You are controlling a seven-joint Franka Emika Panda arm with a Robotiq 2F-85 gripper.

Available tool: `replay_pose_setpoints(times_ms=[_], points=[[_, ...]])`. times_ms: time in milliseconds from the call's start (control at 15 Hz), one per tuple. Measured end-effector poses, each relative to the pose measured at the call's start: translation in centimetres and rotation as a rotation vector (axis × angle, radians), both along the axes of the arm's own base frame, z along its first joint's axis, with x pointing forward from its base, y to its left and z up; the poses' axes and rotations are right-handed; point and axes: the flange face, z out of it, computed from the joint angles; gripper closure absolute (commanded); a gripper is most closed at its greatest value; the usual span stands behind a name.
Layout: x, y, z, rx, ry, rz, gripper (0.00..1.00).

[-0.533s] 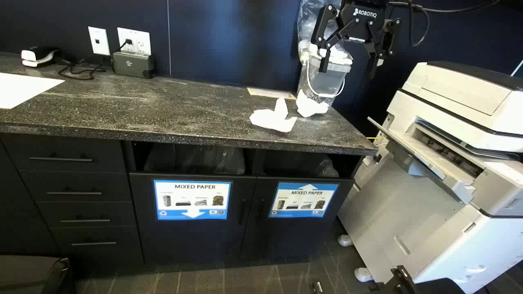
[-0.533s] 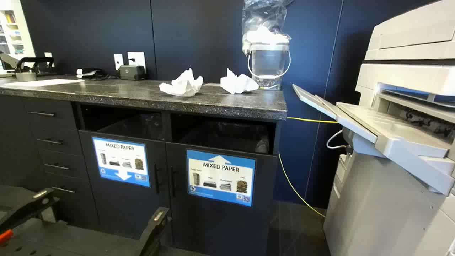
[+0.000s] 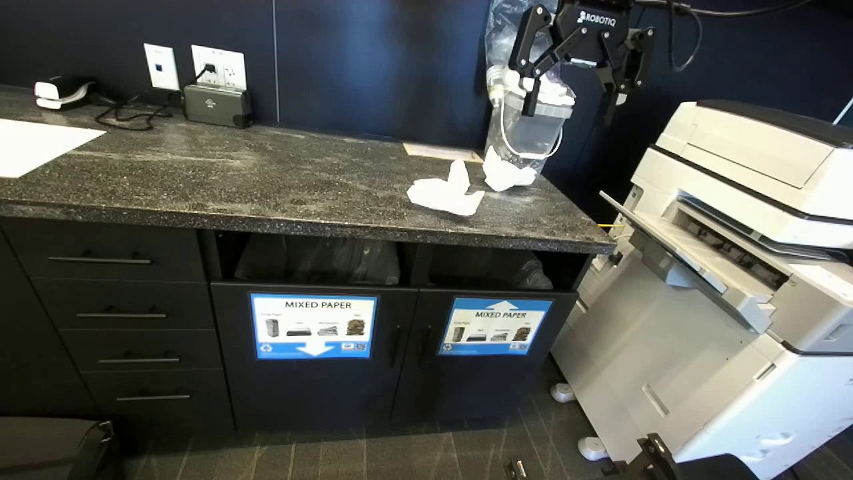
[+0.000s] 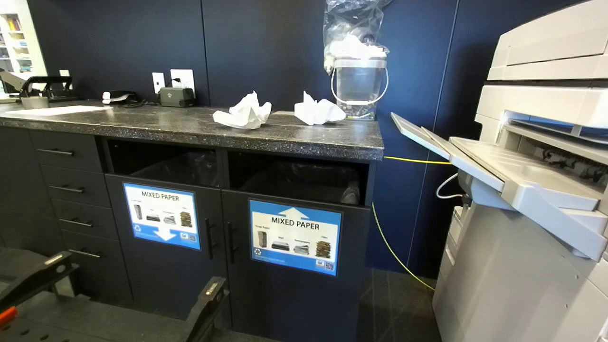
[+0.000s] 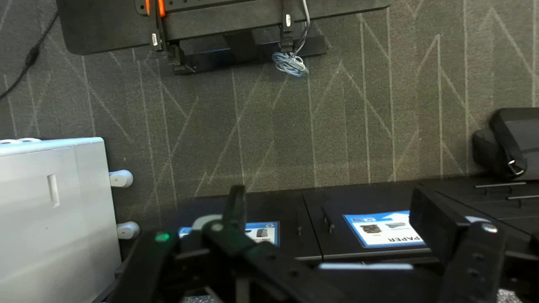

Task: Put the left white piece of paper in the right bin

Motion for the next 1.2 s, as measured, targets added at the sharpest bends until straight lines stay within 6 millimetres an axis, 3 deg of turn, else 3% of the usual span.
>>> replay_pose_setpoints(times_ms=[200,333,667,1000,1200], points=[[1.3,-0.7,-1.2,-0.079,-0.027,0.059,0.00],[3.5,-1.1,-2.4,-0.136,-0.069,0.132,0.00],[11.7,-1.4,-4.5,-0.178,-0.190,0.320,0.00],[19.8,-1.6,-4.9,-0.123,-0.280,0.495,0.00],[23.9,-1.9,-6.4,-0.063,-0.313,0.595,0.00]])
